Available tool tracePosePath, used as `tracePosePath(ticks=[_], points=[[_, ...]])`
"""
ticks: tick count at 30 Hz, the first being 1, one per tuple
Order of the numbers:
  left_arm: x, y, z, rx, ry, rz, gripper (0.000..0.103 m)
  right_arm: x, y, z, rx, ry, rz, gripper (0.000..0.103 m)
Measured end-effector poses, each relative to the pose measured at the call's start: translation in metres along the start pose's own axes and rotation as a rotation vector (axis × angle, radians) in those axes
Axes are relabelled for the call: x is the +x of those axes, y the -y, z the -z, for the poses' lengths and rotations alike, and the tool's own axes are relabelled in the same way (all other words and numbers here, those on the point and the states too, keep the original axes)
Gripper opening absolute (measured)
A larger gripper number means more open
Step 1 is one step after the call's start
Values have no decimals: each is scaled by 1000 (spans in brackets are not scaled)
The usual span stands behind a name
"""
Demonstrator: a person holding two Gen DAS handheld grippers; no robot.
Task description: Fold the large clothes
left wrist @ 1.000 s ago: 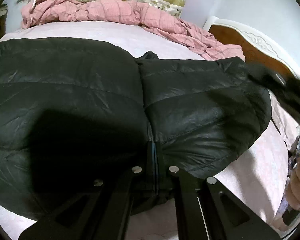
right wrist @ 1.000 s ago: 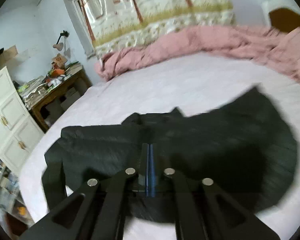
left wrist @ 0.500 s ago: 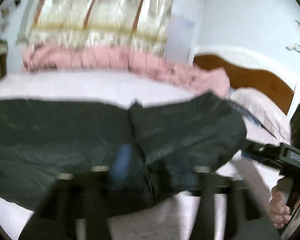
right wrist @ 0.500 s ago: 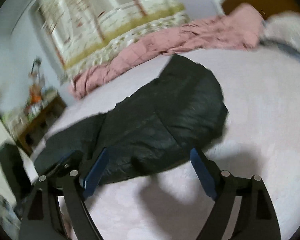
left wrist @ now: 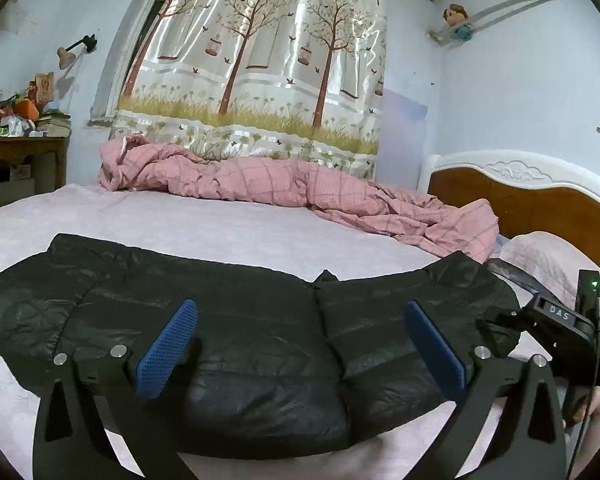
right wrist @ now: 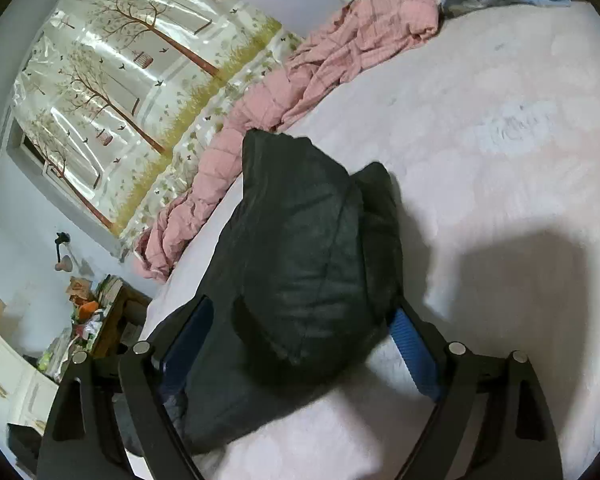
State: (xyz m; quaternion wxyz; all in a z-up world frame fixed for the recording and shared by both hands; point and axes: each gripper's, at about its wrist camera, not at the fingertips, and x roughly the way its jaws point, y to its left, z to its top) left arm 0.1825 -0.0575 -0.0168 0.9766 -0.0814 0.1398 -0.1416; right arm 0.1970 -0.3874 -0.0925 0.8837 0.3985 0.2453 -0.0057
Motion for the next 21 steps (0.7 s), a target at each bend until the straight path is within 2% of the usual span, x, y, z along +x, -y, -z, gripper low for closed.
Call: tracePosePath(ticks=[3,5,7,9,10,14,17,19,21], points=[[0,-7,-1,-29,1,-19,103,11,0,-3,-16,-14,6,89],[-4,-14,-2,-58,15,-31,103,11,0,-5,-33,-27,-16,67],[-7,-21,-3,-83,35,-47,103,12,1,-8,-38,-36,-6,33],[-12,-25,-3,-100,59,-63,103,5,-2,-13,-66,-1,1,24],[-14,-28,-3,-110,67,-60,103,-1,-4,-12,-82,20,5,21],[-16,-26,-2,-97,65,-46,103,-28,-9,-24,-201,108,131,20],[-17,-23,-3,-79,67,-68,103,-51,8,-48,-197,136,187,20],[-19,-27,-3,-72,63,-115,103,-60,17,-64,-223,124,224,21],[-18,-32,-1,-22,11,-232,103,-64,25,-80,-264,83,269,22]])
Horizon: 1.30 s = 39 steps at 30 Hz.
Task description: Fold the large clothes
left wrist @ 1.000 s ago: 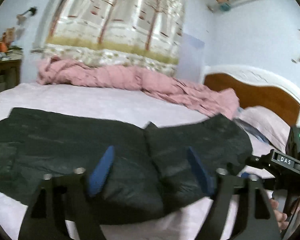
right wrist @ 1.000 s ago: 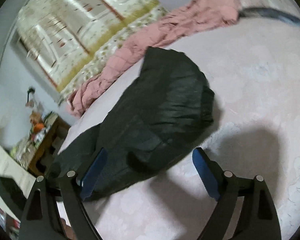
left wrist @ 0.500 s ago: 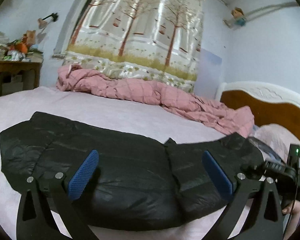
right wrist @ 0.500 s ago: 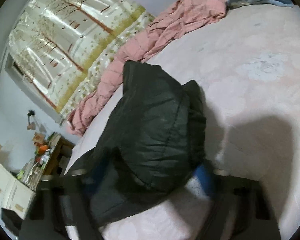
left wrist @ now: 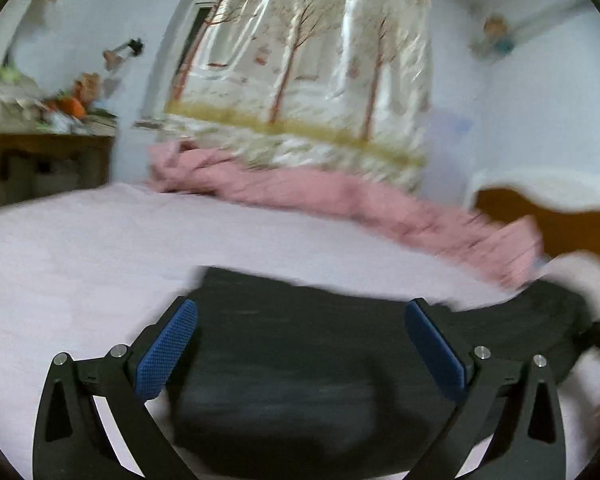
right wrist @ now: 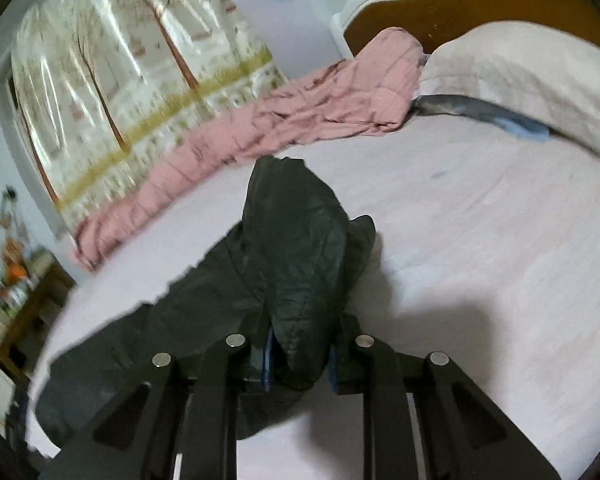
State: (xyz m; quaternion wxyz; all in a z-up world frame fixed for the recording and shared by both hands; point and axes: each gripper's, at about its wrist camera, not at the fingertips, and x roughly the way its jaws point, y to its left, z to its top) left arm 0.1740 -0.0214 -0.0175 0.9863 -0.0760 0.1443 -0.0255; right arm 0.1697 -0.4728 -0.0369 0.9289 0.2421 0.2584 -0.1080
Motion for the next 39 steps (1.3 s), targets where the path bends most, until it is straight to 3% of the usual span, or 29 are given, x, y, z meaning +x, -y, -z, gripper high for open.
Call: tracePosePath(ticks=[1,2,4,7,9,10,11,13,16,20,28,32,35,39], points=[[1,-7,3,0,-28,-47,103,-1,4,-3,-1,-4,-1,22],[1,-21,4,-47,-60,-47,103,-2,9,-6,8,-10,-8,22],[11,-47,3,-146,-159,25,103,-4,10,-9,7,-9,-15,22],[36,-60,6,-107,-354,95,99,-8,-4,-11,-15,32,1,23],[51,-67,13,-172,-491,289,83,-11,-11,-12,-18,55,3,23],[56,-70,15,-202,-531,323,77,-13,-15,-13,-16,66,-1,23],[58,-69,14,-196,-534,294,74,-17,-20,-14,-12,82,-13,23],[59,-60,11,-119,-512,278,47,-26,-30,-18,-20,108,-42,23],[58,-39,10,-27,-486,271,28,-40,-48,-21,-19,156,-80,23],[66,-28,17,17,-492,270,25,-58,-83,-22,-31,207,-162,23],[74,-38,21,-38,-503,320,25,-84,-178,0,-173,218,-377,23],[74,-43,22,-72,-506,341,25,-79,-229,29,-239,142,-488,23],[74,-46,22,-92,-507,354,25,-62,-258,58,-283,31,-562,23],[72,-47,23,-93,-505,357,26,-42,-280,101,-354,-68,-580,23]])
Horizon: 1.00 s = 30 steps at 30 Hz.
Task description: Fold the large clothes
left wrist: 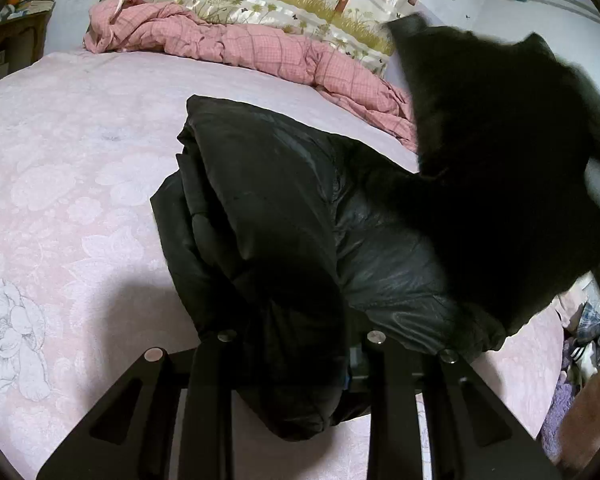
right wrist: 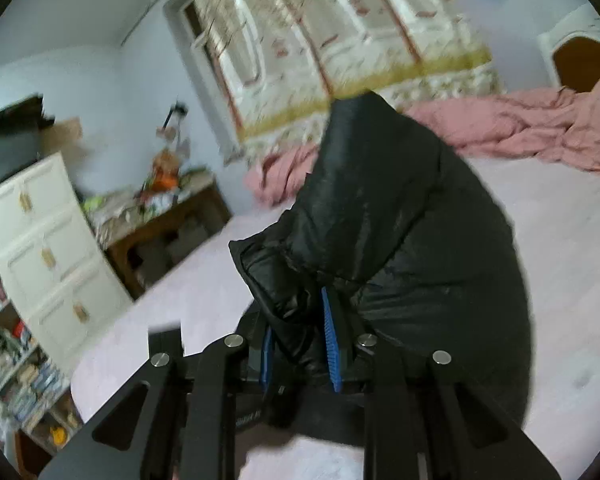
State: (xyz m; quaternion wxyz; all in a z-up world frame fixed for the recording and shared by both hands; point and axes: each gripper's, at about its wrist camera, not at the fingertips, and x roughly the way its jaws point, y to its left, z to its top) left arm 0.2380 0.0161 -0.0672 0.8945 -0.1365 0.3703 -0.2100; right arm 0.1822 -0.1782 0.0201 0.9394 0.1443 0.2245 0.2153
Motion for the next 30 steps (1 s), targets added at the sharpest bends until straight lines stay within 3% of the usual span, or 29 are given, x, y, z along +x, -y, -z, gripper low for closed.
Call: tracePosePath(ticks=[7,14,15,16,18,21,22,24,26,27,30], points=[[-3,-2,2,-22,-2,24,28,28,4,45,0,-147,-65,23],[-3,-3,2,-24,5,23,33,13,7,55,-57,-142,-44,26],[-3,-4,1,-24,9,22,36,8,7,51,-63,-133,-42,35],[-4,-4,1,-23,14,21,40,2,6,49,-63,-119,-44,51],[-7,-1,2,-12,28,16,47,-22,9,42,-59,-56,-47,68],[-8,6,1,22,34,-11,55,-57,17,28,-82,25,13,69],[-9,9,1,37,38,-27,59,-64,20,25,-81,47,40,74],[-19,17,1,73,72,-53,63,-81,40,14,-47,122,201,82],[-37,25,2,108,124,-92,77,-78,65,4,-1,113,360,82],[-48,28,3,123,156,-101,88,-73,78,1,17,95,393,82],[-89,43,7,168,253,-71,94,-51,107,0,59,16,402,82]])
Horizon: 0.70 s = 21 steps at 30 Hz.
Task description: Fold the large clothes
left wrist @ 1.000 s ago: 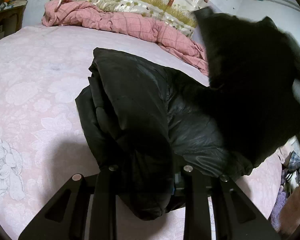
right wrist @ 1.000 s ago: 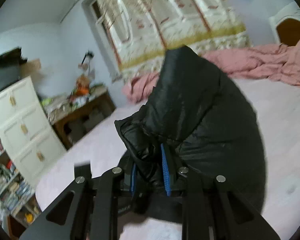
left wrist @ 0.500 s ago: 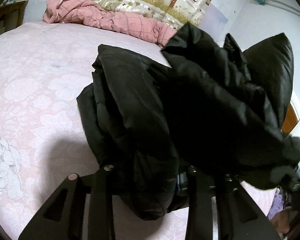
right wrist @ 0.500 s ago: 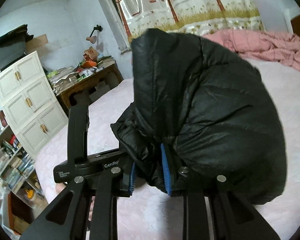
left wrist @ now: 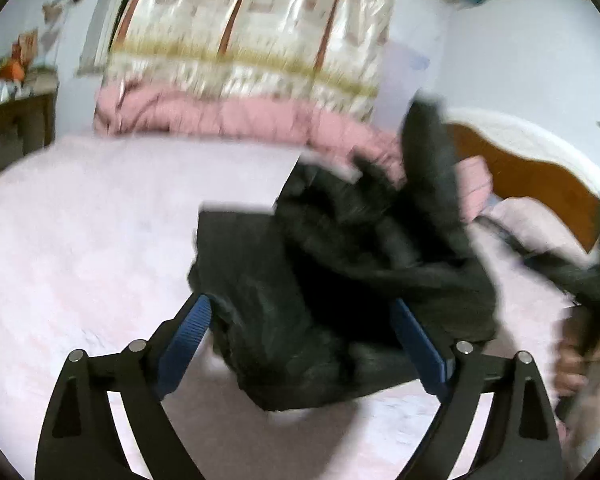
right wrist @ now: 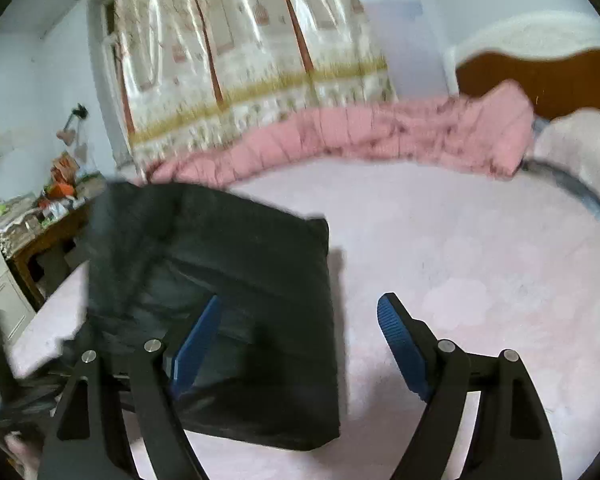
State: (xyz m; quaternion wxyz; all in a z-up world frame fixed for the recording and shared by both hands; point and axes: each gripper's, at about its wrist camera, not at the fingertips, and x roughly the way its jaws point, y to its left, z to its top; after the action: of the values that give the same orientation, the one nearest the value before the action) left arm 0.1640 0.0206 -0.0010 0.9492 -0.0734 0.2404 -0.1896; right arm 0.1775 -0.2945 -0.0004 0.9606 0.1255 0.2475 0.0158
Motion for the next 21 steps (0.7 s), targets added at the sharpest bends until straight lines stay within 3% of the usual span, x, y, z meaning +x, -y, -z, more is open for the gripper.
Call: tracePosePath(ticks=[1,3,8,14,18,21], points=[[-11,4,-4,3,30,11,100,11,1,2,-2,-34,-16,82],[-32,13,-13,4,95,43,103,32,-5,12,-17,-95,-45,82],[-31,44,-47,44,129,87,103,43,-38,31,-90,-108,-96,82],[38,62,-74,22,0,-53,103,46,-59,35,-165,-110,-78,82],[71,48,-66,0,-59,-182,88,41,-58,32,-169,-101,-86,82],[84,34,-54,17,-75,-268,89,37,-56,31,-174,-77,-67,82]])
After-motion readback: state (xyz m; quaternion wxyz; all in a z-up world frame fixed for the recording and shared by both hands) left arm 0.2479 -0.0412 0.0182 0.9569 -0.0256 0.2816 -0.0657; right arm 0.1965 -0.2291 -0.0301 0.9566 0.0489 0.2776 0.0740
